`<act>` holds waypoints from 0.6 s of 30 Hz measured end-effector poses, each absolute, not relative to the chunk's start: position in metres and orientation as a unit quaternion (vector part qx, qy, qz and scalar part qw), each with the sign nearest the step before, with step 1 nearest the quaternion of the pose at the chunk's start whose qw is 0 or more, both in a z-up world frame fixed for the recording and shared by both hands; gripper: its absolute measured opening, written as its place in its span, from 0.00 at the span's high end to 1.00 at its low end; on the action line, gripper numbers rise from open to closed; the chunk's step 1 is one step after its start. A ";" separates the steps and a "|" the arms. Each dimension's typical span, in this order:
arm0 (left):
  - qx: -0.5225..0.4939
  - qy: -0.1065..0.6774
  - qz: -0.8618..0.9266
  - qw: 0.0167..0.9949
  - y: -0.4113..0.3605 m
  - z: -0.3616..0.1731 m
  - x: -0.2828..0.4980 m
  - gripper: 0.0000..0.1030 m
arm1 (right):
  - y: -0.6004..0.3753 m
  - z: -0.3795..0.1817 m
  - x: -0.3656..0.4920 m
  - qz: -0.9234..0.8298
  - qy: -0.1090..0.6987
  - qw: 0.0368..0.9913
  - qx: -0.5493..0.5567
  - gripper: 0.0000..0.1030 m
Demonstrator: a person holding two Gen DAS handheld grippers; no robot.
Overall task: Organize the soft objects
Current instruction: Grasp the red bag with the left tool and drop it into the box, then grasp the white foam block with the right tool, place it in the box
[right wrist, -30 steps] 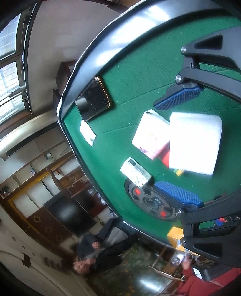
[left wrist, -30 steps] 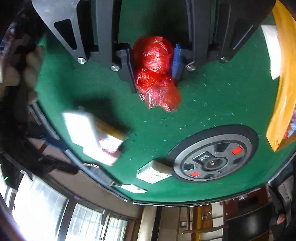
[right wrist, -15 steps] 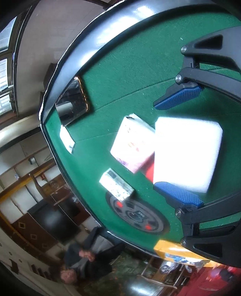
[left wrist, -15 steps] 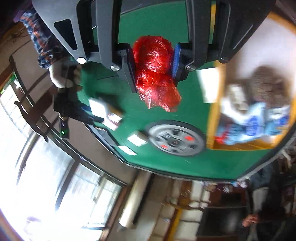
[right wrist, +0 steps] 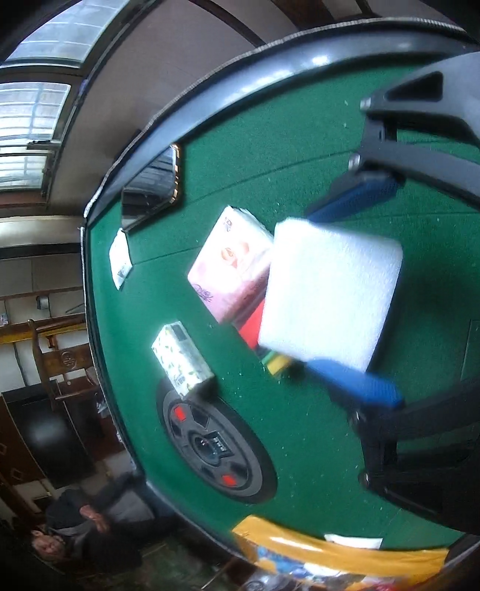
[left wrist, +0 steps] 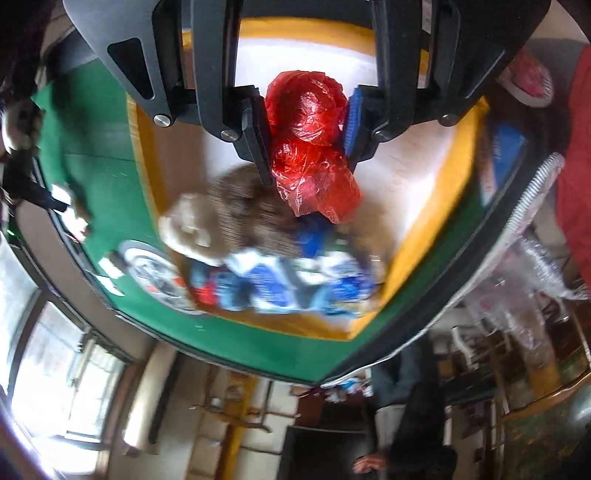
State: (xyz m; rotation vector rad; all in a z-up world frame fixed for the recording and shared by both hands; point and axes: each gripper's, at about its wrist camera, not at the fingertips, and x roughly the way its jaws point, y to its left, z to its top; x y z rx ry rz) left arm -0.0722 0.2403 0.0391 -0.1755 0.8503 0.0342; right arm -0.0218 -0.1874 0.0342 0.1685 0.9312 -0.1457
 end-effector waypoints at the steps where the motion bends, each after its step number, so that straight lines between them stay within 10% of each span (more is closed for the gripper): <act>1: -0.082 0.416 0.031 0.905 0.246 0.038 -0.066 0.67 | -0.187 0.036 -0.024 -0.071 0.451 0.886 0.078 0.54; 5: -0.086 0.423 0.054 0.900 0.261 0.036 -0.049 0.58 | -0.188 0.046 -0.034 -0.060 0.452 0.885 0.091 0.78; 18: -0.176 0.384 0.028 0.906 0.276 0.047 -0.082 0.52 | -0.154 0.059 -0.050 0.033 0.452 0.884 0.113 0.84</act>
